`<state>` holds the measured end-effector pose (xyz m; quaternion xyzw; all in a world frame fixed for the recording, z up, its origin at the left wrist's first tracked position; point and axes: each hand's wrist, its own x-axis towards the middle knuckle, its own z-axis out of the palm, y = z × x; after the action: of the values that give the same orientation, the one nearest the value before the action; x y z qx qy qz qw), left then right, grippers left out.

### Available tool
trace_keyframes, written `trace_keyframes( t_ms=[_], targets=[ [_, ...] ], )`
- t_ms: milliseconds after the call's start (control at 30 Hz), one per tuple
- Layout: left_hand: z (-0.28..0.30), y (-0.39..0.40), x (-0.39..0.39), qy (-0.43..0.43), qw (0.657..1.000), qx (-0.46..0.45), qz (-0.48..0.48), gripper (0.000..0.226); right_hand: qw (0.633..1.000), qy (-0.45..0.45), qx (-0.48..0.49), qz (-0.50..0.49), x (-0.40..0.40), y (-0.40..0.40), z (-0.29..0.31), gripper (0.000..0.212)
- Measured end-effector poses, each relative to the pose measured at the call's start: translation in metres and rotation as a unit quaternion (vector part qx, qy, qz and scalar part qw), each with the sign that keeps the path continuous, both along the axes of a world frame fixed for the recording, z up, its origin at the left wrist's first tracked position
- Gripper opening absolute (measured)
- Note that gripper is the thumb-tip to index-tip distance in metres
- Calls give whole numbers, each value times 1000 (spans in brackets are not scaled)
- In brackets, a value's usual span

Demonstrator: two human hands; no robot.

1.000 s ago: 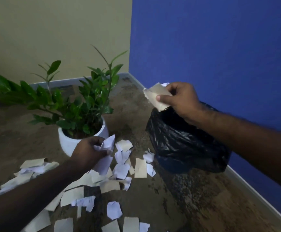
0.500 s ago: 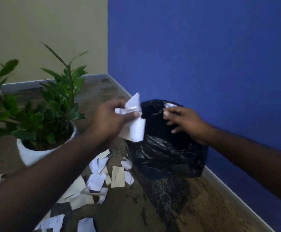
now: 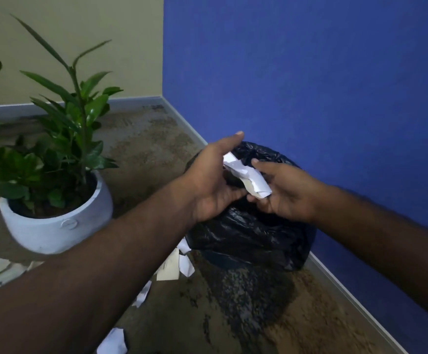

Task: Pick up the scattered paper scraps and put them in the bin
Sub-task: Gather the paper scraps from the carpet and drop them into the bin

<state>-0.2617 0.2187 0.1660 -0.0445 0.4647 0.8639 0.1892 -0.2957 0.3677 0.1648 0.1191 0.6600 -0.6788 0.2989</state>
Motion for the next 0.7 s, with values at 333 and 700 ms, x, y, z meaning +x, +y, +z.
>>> trace_keyframes(
  t_ms=[333,700],
  targets=[
    [-9,-12,2,-42,998,16,44,35,990,12,121,-72,-29,29,-15,40],
    [-8,-45,18,-35,998,-8,46,50,974,69,216,2,-27,12,-6,24]
  ],
)
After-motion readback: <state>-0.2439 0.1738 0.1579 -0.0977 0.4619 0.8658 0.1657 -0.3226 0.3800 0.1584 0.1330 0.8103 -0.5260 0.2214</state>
